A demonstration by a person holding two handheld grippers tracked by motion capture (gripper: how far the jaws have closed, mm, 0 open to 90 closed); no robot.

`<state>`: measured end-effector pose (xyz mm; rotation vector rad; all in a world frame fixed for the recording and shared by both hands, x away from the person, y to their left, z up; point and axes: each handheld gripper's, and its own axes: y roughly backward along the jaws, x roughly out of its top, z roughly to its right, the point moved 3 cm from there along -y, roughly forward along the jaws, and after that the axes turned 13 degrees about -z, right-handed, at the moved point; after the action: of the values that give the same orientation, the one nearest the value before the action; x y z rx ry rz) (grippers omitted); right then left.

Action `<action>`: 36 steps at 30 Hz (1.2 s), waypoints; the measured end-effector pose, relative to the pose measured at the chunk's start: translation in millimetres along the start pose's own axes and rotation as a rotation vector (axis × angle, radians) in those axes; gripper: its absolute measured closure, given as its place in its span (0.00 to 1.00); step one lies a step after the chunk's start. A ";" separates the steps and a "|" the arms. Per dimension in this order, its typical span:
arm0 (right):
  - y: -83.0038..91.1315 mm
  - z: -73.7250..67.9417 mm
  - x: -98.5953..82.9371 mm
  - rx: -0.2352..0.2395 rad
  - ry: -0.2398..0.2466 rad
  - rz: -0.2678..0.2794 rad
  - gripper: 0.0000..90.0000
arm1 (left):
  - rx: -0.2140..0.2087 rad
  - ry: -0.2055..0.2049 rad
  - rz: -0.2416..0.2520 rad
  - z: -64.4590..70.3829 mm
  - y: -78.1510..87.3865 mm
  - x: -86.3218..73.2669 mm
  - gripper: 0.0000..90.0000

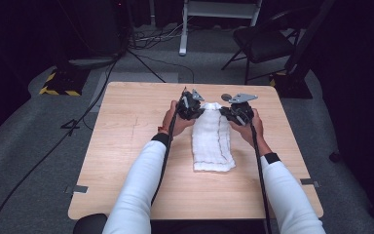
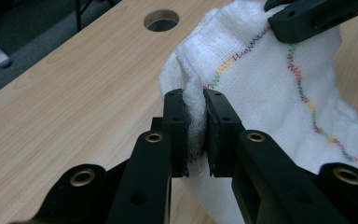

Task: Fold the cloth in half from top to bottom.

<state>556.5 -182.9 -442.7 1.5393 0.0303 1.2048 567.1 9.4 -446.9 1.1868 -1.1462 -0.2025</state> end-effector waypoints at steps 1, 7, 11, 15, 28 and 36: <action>1.3 -1.5 -0.4 0.002 0.004 0.000 0.93 | -0.004 -0.004 0.001 0.5 2.0 -0.9 0.89; 7.7 -12.7 -9.3 0.038 0.037 0.005 0.93 | -0.041 -0.028 0.027 6.6 8.9 -12.9 0.89; 11.1 -18.6 -17.3 0.065 0.053 0.009 0.93 | -0.068 -0.038 0.041 11.4 11.9 -21.7 0.88; 19.2 -27.8 -27.1 0.095 0.075 0.018 0.93 | -0.081 -0.066 0.051 21.7 18.3 -30.1 0.88; 41.7 -43.1 -53.8 0.173 0.128 0.027 0.93 | -0.137 -0.169 0.055 53.6 34.6 -52.2 0.85; 49.4 -53.5 -66.4 0.202 0.167 0.009 0.93 | -0.160 -0.215 0.026 69.2 36.0 -66.3 0.85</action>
<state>460.9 -202.1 -457.2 1.6087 0.2624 1.3678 467.2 25.6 -462.4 1.0257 -1.3072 -0.4020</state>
